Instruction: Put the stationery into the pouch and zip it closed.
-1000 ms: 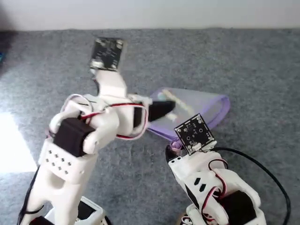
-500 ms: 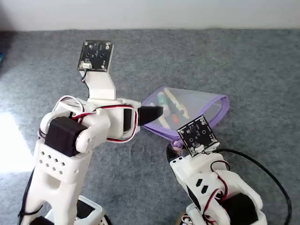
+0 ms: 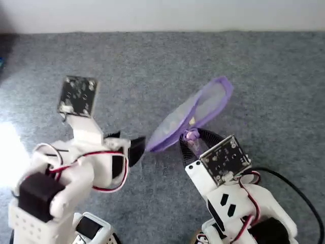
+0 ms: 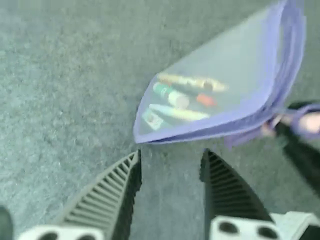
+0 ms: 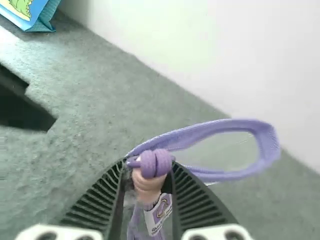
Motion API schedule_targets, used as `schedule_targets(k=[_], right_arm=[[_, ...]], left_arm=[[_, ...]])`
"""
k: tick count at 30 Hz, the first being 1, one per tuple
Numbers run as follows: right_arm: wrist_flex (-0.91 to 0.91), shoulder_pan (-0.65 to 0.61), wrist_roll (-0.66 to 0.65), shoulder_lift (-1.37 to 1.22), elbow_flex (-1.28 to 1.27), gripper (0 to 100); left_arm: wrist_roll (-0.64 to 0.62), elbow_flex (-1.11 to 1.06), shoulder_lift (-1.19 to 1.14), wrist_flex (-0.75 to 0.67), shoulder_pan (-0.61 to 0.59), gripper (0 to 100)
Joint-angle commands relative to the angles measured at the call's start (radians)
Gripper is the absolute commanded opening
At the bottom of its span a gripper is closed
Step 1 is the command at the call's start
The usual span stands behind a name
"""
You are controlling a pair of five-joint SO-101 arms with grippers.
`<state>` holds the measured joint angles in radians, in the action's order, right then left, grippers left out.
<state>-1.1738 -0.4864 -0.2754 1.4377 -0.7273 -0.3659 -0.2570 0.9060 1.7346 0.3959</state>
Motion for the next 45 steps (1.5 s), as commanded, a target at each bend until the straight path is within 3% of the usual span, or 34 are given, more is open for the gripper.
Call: schedule_targets(k=[1, 9, 16, 28, 36, 45], right_arm=[[0.050, -0.005, -0.068, 0.002, 0.071, 0.8], [0.051, -0.005, -0.080, 0.002, 0.071, 0.8], [0.050, -0.005, -0.080, 0.002, 0.068, 0.8], [0.042, -0.001, -0.143, 0.002, 0.068, 0.8], [0.041, -0.001, -0.143, 0.002, 0.068, 0.8], [0.021, -0.001, -0.143, 0.002, 0.066, 0.8]], left_arm=[[0.020, -0.091, 0.101, 0.009, 0.011, 20], [-0.044, -0.265, 0.163, -0.029, 0.149, 39], [-0.028, -0.394, 0.161, -0.233, 0.163, 39], [-0.015, -0.713, 0.160, -0.775, 0.161, 39], [-0.014, -0.737, 0.160, -0.908, 0.155, 32], [0.114, -0.819, 0.160, -1.134, 0.157, 24]])
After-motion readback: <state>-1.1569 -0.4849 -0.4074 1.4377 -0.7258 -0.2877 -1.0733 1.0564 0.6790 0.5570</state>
